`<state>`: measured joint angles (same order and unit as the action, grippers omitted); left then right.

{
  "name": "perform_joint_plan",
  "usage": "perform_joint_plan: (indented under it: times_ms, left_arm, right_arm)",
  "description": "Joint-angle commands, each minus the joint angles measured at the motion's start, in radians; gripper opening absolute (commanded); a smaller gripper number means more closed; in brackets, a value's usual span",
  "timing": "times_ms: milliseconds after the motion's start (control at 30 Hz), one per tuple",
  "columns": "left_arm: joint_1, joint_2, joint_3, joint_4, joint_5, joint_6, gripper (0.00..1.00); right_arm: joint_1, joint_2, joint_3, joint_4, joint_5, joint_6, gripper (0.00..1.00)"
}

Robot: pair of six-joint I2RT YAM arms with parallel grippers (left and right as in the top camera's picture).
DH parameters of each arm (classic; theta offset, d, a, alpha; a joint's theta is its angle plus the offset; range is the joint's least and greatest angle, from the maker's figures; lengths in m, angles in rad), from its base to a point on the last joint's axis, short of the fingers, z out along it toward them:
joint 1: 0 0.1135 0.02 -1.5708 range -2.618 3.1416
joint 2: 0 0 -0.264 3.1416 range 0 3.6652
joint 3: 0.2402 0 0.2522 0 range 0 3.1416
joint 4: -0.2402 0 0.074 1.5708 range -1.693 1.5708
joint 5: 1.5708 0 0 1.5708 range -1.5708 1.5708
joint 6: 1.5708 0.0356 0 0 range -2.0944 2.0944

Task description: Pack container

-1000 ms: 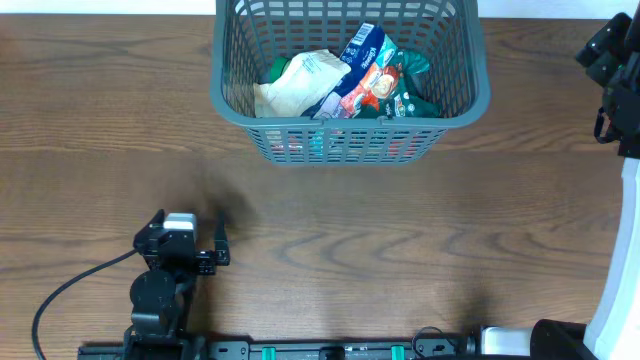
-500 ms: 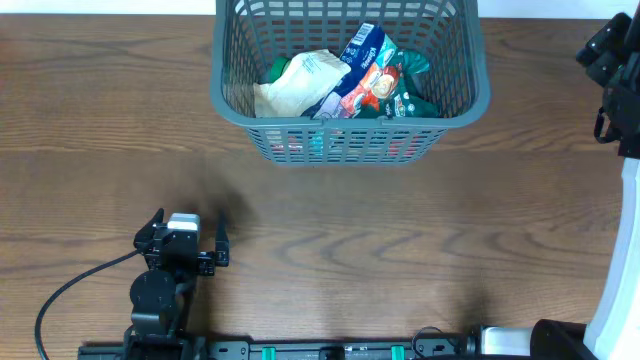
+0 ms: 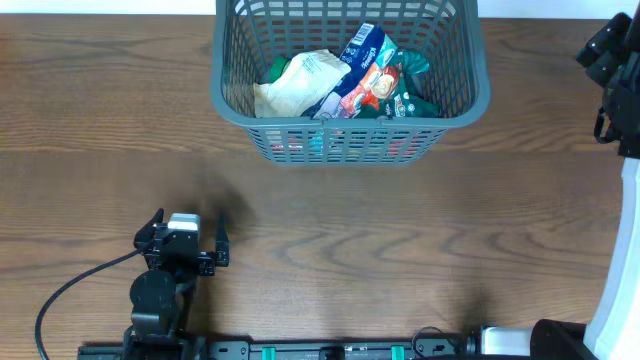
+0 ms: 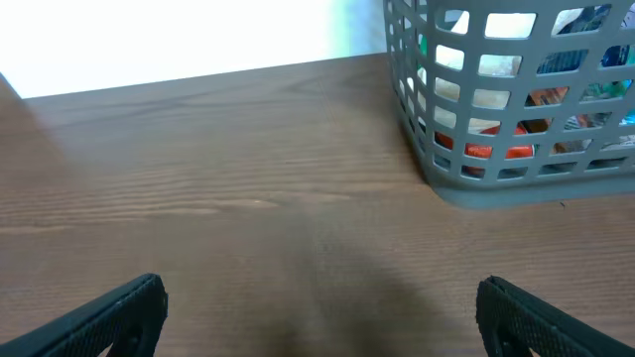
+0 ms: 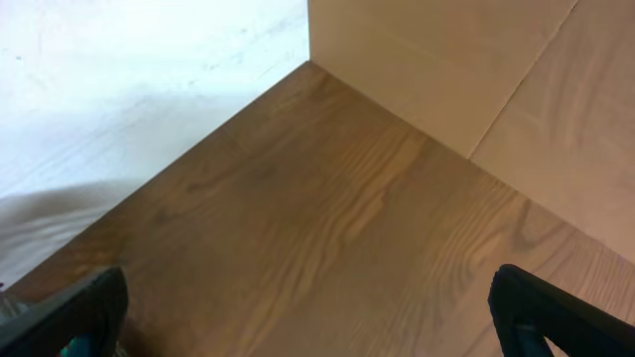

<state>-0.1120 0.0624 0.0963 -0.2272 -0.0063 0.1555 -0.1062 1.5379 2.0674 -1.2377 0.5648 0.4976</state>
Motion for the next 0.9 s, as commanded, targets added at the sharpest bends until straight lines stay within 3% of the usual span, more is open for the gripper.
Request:
perform_joint_plan:
  times_ms: [0, 333, 867]
  left_arm:
    - [0.006, -0.007, -0.026, -0.002, -0.002, 0.009, 0.99]
    - [0.006, -0.007, -0.026, -0.002, -0.002, 0.009, 0.99]
    - [0.006, -0.007, -0.026, -0.002, -0.002, 0.009, 0.98]
  right_arm:
    - [-0.004, 0.003, 0.001, -0.001, 0.006, 0.014, 0.99]
    - [0.002, -0.039, 0.000, -0.002, 0.006, 0.014, 0.99]
    - [0.089, -0.349, -0.019, -0.039, 0.021, -0.002, 0.99]
